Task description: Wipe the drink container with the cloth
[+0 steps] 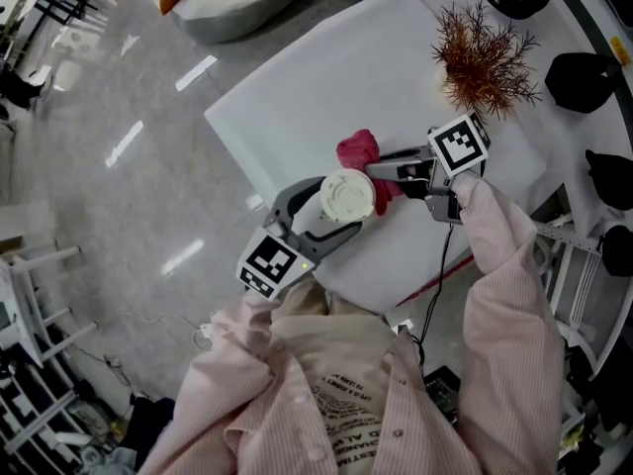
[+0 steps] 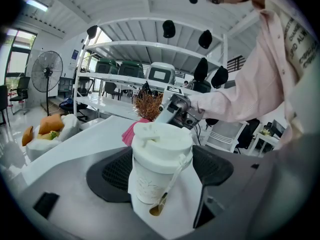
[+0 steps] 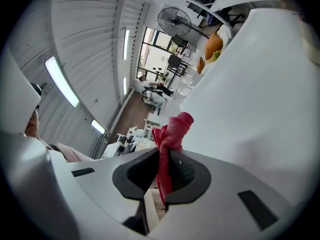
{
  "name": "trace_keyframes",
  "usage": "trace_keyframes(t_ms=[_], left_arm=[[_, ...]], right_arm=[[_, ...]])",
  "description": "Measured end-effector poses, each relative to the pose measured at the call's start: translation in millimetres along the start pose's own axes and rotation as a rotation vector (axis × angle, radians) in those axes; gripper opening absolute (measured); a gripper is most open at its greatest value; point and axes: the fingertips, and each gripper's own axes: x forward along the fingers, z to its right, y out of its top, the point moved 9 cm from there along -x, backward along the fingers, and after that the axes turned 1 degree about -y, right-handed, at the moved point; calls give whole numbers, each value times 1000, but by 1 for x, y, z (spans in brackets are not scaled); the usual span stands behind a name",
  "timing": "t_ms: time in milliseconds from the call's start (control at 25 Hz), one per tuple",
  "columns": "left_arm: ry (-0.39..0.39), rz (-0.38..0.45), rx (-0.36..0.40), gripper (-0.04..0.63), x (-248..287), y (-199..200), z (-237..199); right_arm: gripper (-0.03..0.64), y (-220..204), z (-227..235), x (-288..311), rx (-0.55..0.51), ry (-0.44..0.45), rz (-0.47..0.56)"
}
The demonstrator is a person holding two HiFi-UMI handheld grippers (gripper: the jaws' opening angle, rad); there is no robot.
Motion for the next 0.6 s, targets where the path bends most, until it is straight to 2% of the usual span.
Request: trace_keyframes(t_ms=[600], left_arm=[[-5,6,-4,371,-1,1,0]], right_arm=[[41,6,23,18,31,29,-126]])
